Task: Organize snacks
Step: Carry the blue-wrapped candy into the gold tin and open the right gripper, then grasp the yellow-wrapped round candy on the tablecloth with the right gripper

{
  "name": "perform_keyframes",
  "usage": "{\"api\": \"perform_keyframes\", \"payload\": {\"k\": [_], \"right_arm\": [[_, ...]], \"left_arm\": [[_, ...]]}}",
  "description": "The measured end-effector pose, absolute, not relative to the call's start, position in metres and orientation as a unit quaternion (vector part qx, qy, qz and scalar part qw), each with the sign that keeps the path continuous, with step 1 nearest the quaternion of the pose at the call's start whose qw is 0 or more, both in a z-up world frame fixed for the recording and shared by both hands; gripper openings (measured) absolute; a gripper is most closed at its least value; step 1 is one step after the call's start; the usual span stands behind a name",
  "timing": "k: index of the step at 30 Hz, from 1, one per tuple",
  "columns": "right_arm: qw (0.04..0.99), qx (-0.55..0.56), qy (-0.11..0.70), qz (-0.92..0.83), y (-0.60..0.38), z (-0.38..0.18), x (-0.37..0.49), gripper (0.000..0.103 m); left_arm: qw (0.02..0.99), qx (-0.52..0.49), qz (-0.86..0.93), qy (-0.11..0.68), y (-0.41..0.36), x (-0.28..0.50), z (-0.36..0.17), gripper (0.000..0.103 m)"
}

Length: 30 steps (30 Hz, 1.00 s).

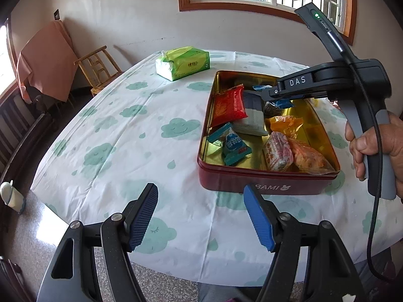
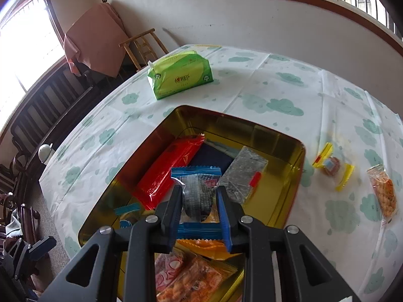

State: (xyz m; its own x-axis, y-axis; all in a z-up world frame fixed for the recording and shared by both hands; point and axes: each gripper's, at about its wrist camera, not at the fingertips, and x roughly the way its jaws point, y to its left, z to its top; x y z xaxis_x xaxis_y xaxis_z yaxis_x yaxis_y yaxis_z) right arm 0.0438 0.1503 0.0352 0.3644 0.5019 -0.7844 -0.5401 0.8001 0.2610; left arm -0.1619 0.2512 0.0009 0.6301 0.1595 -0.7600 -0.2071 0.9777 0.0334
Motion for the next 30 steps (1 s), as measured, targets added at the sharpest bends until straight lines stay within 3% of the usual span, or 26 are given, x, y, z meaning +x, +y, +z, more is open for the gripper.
{"api": "perform_keyframes", "payload": {"k": [30], "right_arm": [[0.841,0.029,0.447,0.304,0.139,0.05,0.047,0.029]], "left_arm": [[0.894,-0.032,0.102,0.435,0.26,-0.161,-0.011,0.068]]}}
